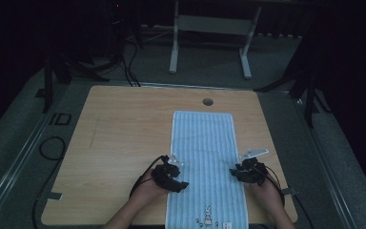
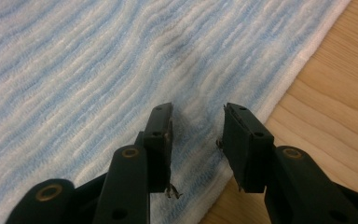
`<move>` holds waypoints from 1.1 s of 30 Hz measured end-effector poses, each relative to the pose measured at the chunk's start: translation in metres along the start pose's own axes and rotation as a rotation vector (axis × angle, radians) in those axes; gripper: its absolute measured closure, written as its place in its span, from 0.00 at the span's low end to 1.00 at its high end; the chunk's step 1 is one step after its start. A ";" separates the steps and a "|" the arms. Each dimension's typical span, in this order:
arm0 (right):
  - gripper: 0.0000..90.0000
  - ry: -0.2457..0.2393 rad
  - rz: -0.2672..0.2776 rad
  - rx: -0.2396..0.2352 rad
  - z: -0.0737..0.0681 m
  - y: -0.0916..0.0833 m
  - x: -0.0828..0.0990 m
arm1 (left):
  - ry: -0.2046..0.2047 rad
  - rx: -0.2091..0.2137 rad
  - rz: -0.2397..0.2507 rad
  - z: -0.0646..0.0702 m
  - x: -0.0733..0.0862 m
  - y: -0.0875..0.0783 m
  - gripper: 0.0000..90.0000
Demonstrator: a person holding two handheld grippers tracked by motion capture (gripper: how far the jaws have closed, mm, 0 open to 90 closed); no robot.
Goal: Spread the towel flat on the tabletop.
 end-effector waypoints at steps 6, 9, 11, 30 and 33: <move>0.67 0.003 -0.012 0.010 0.009 -0.003 0.002 | 0.032 -0.002 -0.011 0.013 -0.003 0.005 0.42; 0.66 0.010 -0.005 0.016 0.008 -0.003 0.004 | 0.020 0.003 -0.008 0.013 -0.004 0.005 0.42; 0.66 0.008 -0.007 0.013 0.006 -0.004 0.003 | 0.006 0.006 -0.008 0.011 -0.004 0.004 0.42; 0.58 0.129 -0.010 0.027 0.067 0.012 -0.063 | -0.138 -0.236 0.059 -0.095 -0.032 -0.008 0.42; 0.58 0.120 -0.040 0.035 0.071 0.022 -0.069 | -0.142 -0.240 0.065 -0.105 -0.036 -0.004 0.42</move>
Point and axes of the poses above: each handheld gripper's, and its own axes: y roughly forward along the jaws, x roughly out of its underside, z roughly to its right, the point moved 4 cm from there along y, roughly forward along the jaws, and after that the axes turned 3 degrees about y, right-handed, at the moved point
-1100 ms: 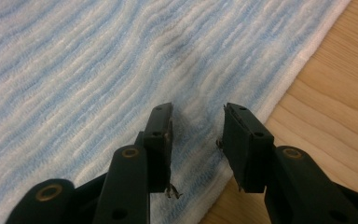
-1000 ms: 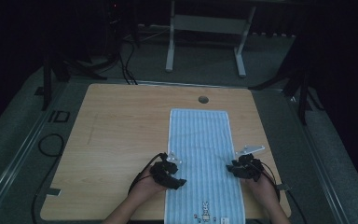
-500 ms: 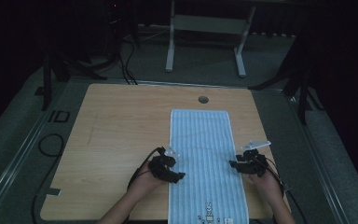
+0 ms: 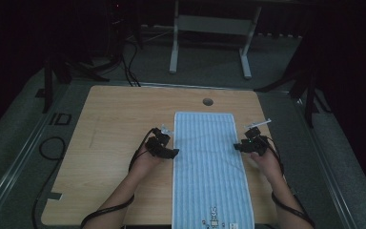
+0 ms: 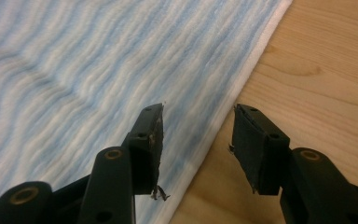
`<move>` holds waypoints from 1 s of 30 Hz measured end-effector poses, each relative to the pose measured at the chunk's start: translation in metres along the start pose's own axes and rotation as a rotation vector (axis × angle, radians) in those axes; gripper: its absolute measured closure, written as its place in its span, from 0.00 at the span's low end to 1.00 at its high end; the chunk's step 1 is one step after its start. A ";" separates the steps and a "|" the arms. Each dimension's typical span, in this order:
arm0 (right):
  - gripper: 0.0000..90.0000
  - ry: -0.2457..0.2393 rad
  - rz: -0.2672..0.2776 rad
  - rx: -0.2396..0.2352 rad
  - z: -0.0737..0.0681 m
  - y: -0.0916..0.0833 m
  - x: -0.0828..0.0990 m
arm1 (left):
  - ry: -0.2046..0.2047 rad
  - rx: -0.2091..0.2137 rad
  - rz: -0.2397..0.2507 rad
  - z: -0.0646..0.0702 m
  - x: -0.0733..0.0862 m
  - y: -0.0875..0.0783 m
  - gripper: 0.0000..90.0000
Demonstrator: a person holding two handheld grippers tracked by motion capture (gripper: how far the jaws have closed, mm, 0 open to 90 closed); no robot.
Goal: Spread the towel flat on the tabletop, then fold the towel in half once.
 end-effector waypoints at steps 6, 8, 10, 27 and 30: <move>0.60 0.025 -0.038 0.029 0.009 0.015 -0.012 | -0.028 -0.020 -0.022 -0.010 -0.006 0.013 0.42; 0.60 0.037 -0.039 0.031 0.013 0.018 -0.015 | -0.040 -0.029 -0.019 -0.010 -0.008 0.014 0.42; 0.61 0.050 -0.048 0.034 0.015 0.022 -0.016 | -0.022 -0.023 -0.027 -0.009 -0.009 0.016 0.45; 0.96 -0.040 -0.072 0.028 -0.001 0.025 -0.014 | 0.088 -0.009 -0.079 0.013 -0.015 0.022 0.96; 0.97 -0.057 -0.080 0.013 -0.002 0.021 -0.016 | 0.079 -0.017 -0.075 0.010 -0.018 0.021 0.97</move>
Point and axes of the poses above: each handheld gripper's, and its own axes: y roughly forward along the jaws, x roughly out of its underside, z roughly to its right, the point moved 4 cm from there along y, roughly forward along the jaws, and after that the axes turned 3 degrees about y, right-handed, at the moved point
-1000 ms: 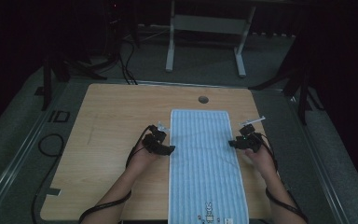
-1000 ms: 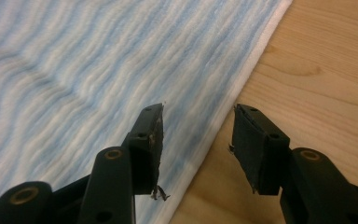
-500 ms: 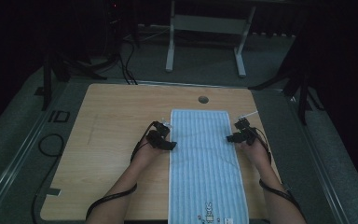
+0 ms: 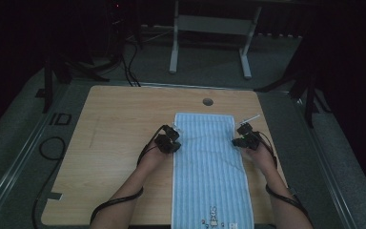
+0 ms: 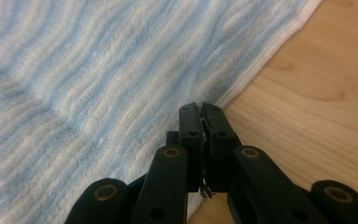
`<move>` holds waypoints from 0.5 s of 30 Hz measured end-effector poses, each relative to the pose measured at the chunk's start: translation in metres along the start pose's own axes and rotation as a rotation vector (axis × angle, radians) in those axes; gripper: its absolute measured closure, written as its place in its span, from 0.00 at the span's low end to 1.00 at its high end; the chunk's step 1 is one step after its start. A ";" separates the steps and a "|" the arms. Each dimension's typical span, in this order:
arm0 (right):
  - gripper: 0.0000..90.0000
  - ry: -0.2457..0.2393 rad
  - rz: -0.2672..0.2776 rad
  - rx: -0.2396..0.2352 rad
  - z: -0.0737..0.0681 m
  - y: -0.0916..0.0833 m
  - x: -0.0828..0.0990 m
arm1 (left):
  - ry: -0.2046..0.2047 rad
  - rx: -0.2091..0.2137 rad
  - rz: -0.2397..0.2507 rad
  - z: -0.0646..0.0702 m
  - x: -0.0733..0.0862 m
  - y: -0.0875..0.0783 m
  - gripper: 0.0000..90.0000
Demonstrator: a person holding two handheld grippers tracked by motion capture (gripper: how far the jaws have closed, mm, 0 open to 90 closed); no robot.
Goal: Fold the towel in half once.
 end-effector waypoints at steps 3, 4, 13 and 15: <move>0.97 -0.002 0.028 -0.020 0.000 -0.012 -0.003 | -0.015 0.000 0.020 -0.004 -0.002 -0.009 0.97; 0.97 -0.018 0.043 -0.035 -0.001 -0.019 -0.004 | -0.018 0.005 0.023 -0.003 -0.002 -0.011 0.97; 0.97 -0.070 0.148 -0.077 -0.018 -0.071 0.012 | -0.016 0.042 0.125 0.007 0.002 -0.060 0.97; 0.97 -0.101 0.167 -0.086 -0.029 -0.087 0.023 | 0.024 0.048 0.143 0.020 0.008 -0.079 0.97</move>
Point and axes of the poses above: each handheld gripper's, and its own axes: y roughly forward along the jaws, x roughly out of its underside, z roughly to its right, the point moved 4 cm from there along y, roughly forward along the jaws, and after that the axes turned 3 degrees about y, right-handed, at the moved point
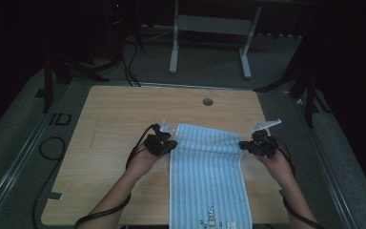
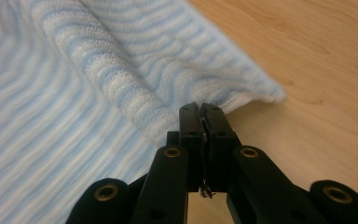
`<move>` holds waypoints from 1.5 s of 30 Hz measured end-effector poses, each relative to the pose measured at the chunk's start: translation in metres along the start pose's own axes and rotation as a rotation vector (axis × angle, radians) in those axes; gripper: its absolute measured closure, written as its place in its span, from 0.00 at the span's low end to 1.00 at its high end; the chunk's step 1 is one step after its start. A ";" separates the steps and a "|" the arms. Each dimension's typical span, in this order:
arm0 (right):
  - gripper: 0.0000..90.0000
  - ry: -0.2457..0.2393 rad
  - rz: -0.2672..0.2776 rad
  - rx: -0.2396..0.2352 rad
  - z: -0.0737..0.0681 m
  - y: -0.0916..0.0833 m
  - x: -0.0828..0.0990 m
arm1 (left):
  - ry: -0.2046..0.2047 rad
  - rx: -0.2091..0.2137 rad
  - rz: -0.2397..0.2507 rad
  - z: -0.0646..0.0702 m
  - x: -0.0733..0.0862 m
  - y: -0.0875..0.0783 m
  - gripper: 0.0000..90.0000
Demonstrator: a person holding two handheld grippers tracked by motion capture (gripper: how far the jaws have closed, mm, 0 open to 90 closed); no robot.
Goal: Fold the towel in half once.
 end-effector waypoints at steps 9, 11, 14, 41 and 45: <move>0.97 -0.013 0.029 -0.060 -0.036 -0.022 0.040 | 0.025 0.077 0.009 0.046 0.043 -0.026 0.96; 0.97 -0.010 0.024 -0.064 -0.042 -0.022 0.054 | 0.031 0.091 -0.017 0.052 0.054 -0.024 0.96; 0.95 0.020 0.008 -0.098 -0.046 -0.020 0.067 | 0.024 0.123 -0.053 0.056 0.063 -0.023 0.95; 0.74 0.011 -0.090 -0.012 -0.053 0.041 0.069 | 0.060 0.159 -0.147 0.047 0.057 0.028 0.66; 0.73 0.004 -0.100 -0.016 -0.051 0.043 0.065 | 0.074 0.155 -0.151 0.040 0.053 0.032 0.66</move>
Point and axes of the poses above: each handheld gripper's, and its own axes: y roughly forward along the jaws, x roughly out of its underside, z roughly to its right, the point moved 4 cm from there along y, roughly forward along the jaws, and after that the axes turned 3 degrees about y, right-handed, at the moved point
